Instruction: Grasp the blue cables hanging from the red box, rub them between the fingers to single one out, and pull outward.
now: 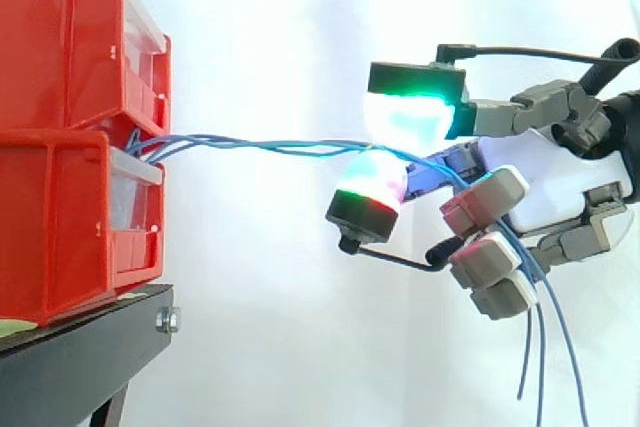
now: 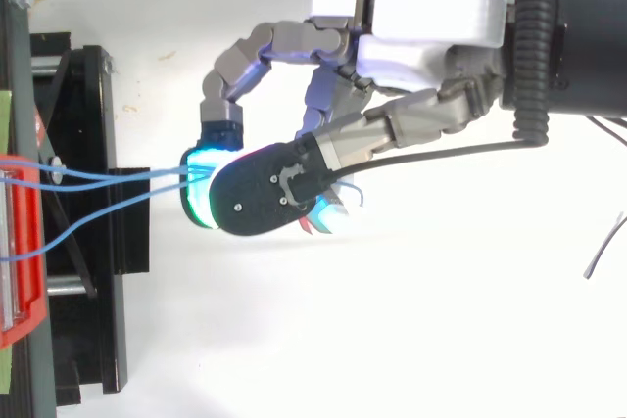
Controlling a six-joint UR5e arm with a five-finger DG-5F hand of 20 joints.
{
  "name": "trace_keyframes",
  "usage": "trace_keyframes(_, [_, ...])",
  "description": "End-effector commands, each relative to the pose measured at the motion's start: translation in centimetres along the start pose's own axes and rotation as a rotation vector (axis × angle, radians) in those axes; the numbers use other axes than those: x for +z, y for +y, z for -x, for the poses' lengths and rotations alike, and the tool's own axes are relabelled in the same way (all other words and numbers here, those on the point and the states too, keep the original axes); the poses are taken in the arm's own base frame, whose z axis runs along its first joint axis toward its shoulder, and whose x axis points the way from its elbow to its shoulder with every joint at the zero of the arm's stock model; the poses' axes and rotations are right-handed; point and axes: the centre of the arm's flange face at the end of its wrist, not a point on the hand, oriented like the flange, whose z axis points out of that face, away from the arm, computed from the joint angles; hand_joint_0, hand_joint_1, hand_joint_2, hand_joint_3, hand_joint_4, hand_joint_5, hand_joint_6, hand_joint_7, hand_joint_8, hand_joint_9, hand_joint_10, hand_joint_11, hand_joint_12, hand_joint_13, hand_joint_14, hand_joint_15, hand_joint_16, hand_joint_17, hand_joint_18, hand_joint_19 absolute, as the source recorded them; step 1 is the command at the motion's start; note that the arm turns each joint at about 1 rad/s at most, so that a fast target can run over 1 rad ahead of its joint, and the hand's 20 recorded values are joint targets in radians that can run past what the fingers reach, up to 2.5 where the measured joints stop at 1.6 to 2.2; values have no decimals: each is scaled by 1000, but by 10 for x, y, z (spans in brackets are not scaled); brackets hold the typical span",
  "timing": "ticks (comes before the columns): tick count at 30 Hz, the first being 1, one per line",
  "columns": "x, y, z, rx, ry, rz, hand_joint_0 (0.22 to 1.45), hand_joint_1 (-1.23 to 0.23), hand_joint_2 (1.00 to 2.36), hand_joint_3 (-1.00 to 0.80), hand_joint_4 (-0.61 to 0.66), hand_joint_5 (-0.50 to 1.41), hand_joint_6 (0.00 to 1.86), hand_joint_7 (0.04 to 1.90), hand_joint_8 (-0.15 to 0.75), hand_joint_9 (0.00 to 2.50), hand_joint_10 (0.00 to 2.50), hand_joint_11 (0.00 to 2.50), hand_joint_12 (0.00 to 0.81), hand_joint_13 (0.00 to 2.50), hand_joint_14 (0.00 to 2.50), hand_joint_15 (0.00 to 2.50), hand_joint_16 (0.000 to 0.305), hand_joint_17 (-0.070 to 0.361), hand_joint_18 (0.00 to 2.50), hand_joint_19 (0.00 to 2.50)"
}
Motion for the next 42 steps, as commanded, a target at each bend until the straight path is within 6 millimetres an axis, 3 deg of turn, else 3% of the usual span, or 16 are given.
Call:
trace_keyframes(1, [0,0,5,2,-6,-2,609,-670,1010,-324,12,-150,881,912,296,1364,24,1094,376,1183,29,848,54,121,964,901])
trace_keyframes(5, [-1,0,8,3,-9,-2,618,-735,1012,-254,31,-148,898,880,304,1357,23,1092,387,1193,27,829,56,126,991,866])
trace_keyframes(10, [-1,0,11,4,-6,-3,695,-837,1005,-425,72,-155,881,918,301,1298,27,1094,370,1157,30,840,53,118,960,847])
trace_keyframes(15, [-1,0,12,5,-6,-1,715,-862,1002,-468,64,-155,877,995,314,1286,26,1094,373,1150,30,829,53,118,963,834])
trace_keyframes(19, [-1,1,12,5,-6,0,671,-835,1000,-500,135,-150,880,953,307,1294,25,1096,367,1147,32,834,52,117,961,852])
trace_keyframes(27, [0,9,12,6,-6,15,494,-649,1000,-500,91,-147,874,883,317,1343,23,1083,397,1186,28,854,58,132,989,878])
trace_keyframes(31, [-2,16,12,6,-6,15,561,-655,1001,-500,93,-147,853,864,300,1334,26,1088,374,1169,29,864,54,121,949,917])
trace_keyframes(42, [-4,24,11,4,-5,6,611,-772,1013,-181,95,-147,878,926,331,1352,22,1084,407,1201,28,835,61,137,1010,863])
